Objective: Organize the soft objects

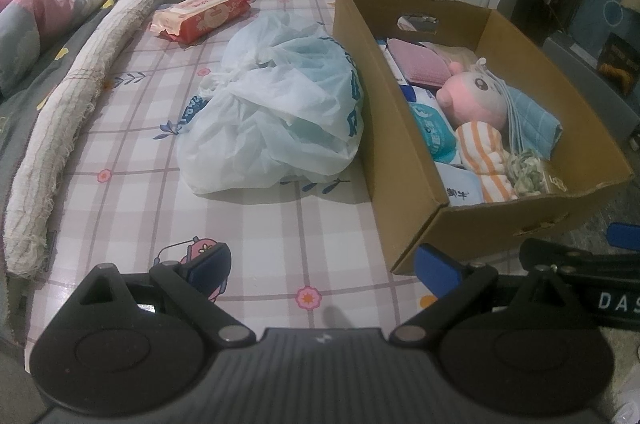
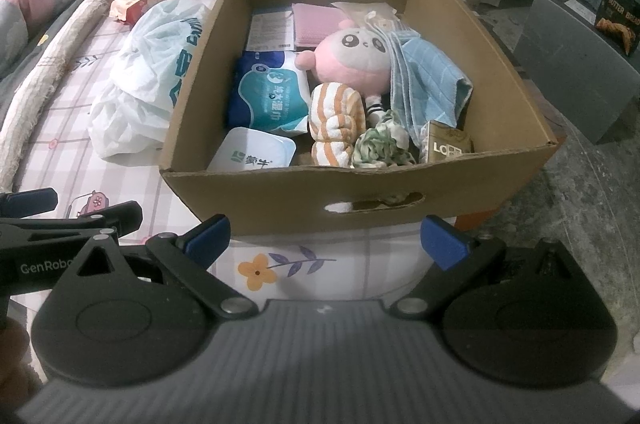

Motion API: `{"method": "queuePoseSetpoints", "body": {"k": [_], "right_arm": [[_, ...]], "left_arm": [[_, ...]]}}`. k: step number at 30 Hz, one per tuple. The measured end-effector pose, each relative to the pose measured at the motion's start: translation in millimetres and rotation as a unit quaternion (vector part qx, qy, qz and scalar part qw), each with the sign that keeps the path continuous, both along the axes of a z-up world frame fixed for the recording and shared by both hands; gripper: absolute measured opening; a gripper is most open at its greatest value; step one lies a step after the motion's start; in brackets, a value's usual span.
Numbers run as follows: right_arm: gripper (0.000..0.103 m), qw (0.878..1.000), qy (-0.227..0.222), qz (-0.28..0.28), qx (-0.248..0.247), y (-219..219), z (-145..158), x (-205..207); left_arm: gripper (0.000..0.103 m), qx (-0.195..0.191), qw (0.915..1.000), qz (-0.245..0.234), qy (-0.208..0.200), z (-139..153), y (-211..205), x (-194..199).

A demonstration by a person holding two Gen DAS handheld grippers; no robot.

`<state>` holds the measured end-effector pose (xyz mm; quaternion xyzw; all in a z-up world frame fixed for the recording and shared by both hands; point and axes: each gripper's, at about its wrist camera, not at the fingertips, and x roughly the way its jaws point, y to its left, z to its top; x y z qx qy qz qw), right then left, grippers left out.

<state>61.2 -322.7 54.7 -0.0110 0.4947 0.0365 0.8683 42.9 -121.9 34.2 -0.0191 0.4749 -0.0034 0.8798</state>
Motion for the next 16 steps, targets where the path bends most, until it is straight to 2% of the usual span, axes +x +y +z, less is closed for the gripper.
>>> {"method": "queuePoseSetpoints", "body": {"k": [16], "right_arm": [[0.102, 1.000, 0.001, -0.001, 0.002, 0.5, -1.1, -1.5]], "left_arm": [[0.099, 0.000, 1.0000, 0.000, 0.001, 2.5, 2.8, 0.4]]}}
